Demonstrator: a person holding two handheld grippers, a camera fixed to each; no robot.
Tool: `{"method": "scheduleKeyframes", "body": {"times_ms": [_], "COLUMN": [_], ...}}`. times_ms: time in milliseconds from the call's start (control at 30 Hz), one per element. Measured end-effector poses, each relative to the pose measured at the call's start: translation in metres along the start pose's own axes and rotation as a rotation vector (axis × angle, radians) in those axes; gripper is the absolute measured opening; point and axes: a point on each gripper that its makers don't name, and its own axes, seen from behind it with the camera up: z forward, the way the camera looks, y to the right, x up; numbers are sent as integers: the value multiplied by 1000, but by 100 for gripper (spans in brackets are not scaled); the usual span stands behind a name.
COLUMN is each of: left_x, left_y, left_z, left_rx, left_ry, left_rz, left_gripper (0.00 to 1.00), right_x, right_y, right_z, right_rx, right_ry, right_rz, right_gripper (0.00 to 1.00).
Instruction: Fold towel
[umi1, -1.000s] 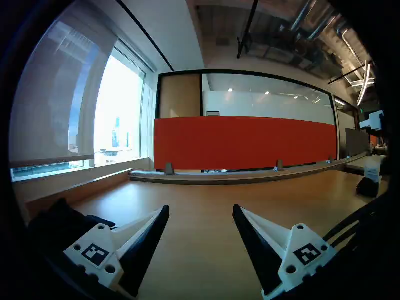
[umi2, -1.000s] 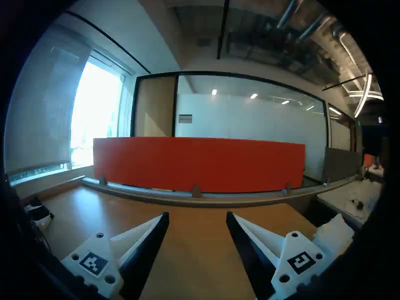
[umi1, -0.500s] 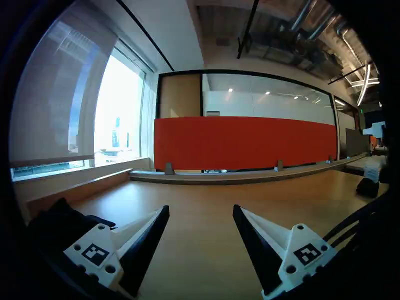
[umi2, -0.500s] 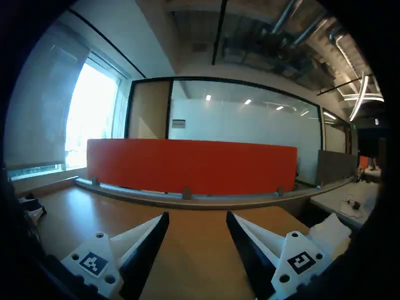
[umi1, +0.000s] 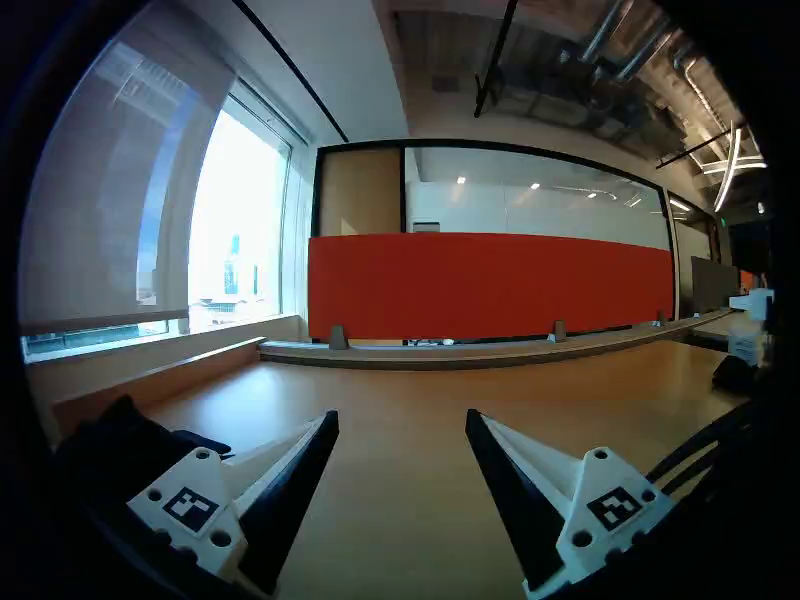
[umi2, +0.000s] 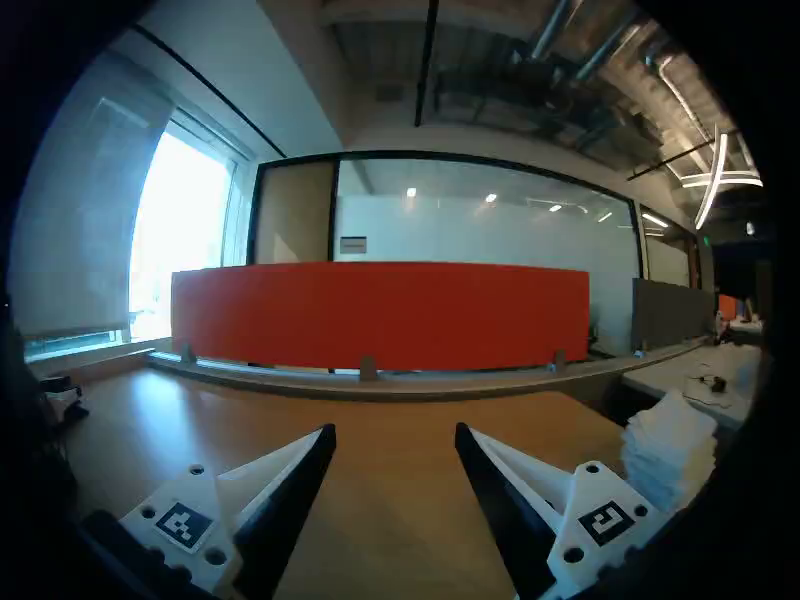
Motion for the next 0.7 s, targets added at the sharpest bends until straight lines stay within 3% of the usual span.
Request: {"method": "scheduleKeyframes", "body": {"times_ms": [400,700], "left_x": [0,0], "left_y": [0,1], "left_z": [0,0], "left_rx": [0,0], "left_ry": [0,0], "left_rz": [1,0], "left_gripper": [94,94], "right_x": [-39,-48], "right_y": [20,21], "right_z": [-9,-11], "right_rx": [-21,-10], "right_ry": [-9,3], "right_rz": [66,97], "right_gripper": [94,94]}}
